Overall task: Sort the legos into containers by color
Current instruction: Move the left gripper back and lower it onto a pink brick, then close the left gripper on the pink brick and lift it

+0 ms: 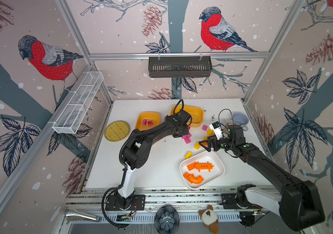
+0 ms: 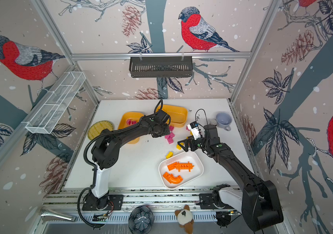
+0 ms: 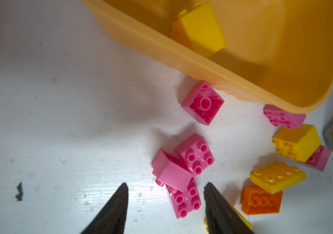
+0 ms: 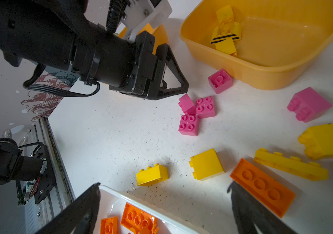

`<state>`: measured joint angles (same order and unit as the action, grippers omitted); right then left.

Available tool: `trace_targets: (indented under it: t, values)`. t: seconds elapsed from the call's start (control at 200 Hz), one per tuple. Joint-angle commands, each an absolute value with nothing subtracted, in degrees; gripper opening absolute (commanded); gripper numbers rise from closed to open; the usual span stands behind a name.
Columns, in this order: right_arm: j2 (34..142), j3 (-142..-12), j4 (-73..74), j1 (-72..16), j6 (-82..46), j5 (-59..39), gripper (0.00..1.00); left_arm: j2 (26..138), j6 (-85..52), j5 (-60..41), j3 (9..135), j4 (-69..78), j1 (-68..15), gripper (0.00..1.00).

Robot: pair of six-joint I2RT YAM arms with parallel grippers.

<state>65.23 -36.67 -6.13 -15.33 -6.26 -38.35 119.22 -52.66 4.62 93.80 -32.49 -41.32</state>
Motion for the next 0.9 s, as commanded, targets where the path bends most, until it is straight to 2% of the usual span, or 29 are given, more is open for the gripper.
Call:
trace_targets:
  t: [0.0,0.205,0.665,0.896]
  values:
    - [64.92,-36.41,-4.76,-15.56,-7.16,-38.24,0.99,120.68,-66.82,7.91,95.11,-38.0,-41.51,0.61]
    - [64.43,-35.84,-4.3,-15.8,-7.61,-38.06,0.99,123.89,-76.11,8.4,98.14,-41.01,-41.81,0.59]
    - [64.78,-36.47,-4.81,-15.91,-7.21,-37.94,0.99,128.15,-76.47,6.77,101.87,-41.73,-42.87,0.55]
    - [64.73,-36.13,-4.79,-15.91,-7.21,-37.95,0.99,128.51,-76.46,6.95,101.44,-42.3,-43.33,0.45]
